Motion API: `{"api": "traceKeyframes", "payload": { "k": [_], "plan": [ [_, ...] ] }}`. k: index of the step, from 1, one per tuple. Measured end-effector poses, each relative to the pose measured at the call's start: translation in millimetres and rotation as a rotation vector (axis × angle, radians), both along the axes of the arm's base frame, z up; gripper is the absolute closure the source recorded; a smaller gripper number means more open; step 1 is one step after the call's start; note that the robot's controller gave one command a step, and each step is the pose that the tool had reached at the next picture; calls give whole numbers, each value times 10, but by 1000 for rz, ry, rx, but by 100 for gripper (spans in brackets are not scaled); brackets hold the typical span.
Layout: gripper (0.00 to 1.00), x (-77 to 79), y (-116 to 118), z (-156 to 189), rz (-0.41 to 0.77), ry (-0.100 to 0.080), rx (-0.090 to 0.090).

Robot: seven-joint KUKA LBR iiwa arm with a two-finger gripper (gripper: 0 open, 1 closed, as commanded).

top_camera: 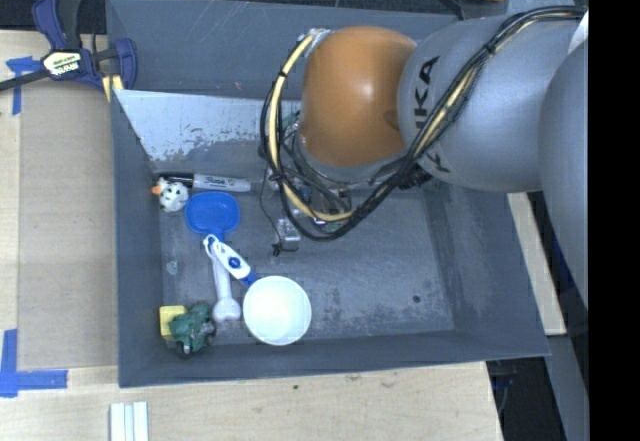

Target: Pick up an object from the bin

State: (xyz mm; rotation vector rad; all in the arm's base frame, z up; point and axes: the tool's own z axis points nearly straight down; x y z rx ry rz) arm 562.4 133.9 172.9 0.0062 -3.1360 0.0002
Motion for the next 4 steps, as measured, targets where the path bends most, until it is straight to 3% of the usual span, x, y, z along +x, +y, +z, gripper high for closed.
{"api": "traceKeyframes", "payload": {
  "k": [1, 2, 3, 4],
  "plan": [
    [0, -466, -88, -91, 228, 2, 1],
    [0, 3, -238, -846, 286, 1, 1],
    [0, -467, -115, -836, 463, 1, 2],
    [0, -369, 54, -792, 659, -4, 4]
  ]
}}
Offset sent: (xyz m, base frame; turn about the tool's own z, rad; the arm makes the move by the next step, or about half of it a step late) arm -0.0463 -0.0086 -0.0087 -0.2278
